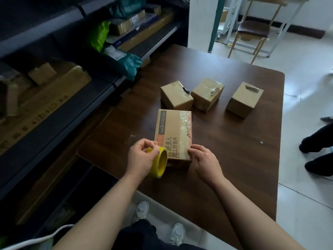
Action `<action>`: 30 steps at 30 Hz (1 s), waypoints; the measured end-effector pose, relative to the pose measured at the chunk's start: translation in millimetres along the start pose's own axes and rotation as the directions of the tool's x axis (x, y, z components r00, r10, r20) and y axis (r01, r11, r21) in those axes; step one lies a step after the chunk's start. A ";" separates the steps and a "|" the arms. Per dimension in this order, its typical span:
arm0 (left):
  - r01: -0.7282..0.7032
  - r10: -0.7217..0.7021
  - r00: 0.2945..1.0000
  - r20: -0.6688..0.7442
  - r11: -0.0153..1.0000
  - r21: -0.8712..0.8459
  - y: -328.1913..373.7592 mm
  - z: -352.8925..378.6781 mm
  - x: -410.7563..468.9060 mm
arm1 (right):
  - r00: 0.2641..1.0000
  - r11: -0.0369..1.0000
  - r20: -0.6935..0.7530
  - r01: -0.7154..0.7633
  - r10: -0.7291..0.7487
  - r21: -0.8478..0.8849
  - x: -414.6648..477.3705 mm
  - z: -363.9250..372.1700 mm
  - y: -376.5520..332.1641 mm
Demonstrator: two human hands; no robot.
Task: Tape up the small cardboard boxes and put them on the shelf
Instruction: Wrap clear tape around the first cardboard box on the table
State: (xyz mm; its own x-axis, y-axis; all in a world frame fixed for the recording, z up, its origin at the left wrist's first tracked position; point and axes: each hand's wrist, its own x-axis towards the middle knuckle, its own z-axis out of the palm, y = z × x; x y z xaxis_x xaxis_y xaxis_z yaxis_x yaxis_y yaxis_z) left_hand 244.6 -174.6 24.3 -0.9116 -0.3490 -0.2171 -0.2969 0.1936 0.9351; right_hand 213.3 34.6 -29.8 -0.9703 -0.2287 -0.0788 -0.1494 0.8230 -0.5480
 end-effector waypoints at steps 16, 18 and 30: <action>-0.137 0.095 0.987 0.129 0.920 0.368 -19.0 -41.9 122.3 | 0.933 0.908 0.025 -0.357 0.360 0.218 25.3 1.4 -32.7; -0.177 0.093 0.975 0.202 0.874 0.452 -20.8 -40.8 141.3 | 0.914 0.887 0.011 -0.397 0.406 0.236 27.3 1.9 -34.9; -0.451 -0.024 0.856 0.516 0.452 0.770 -40.0 -23.0 200.4 | 0.735 0.684 -0.013 -0.624 0.678 0.378 28.7 20.8 -41.1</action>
State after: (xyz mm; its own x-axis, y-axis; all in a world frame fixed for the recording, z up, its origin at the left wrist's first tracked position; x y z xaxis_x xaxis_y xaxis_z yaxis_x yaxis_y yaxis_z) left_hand 80.3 -273.3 -50.2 -0.9200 0.1697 -0.3533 0.0582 0.9506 0.3050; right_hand 195.6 -16.6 -26.8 -0.8170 0.3969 -0.4183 0.5751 0.5088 -0.6406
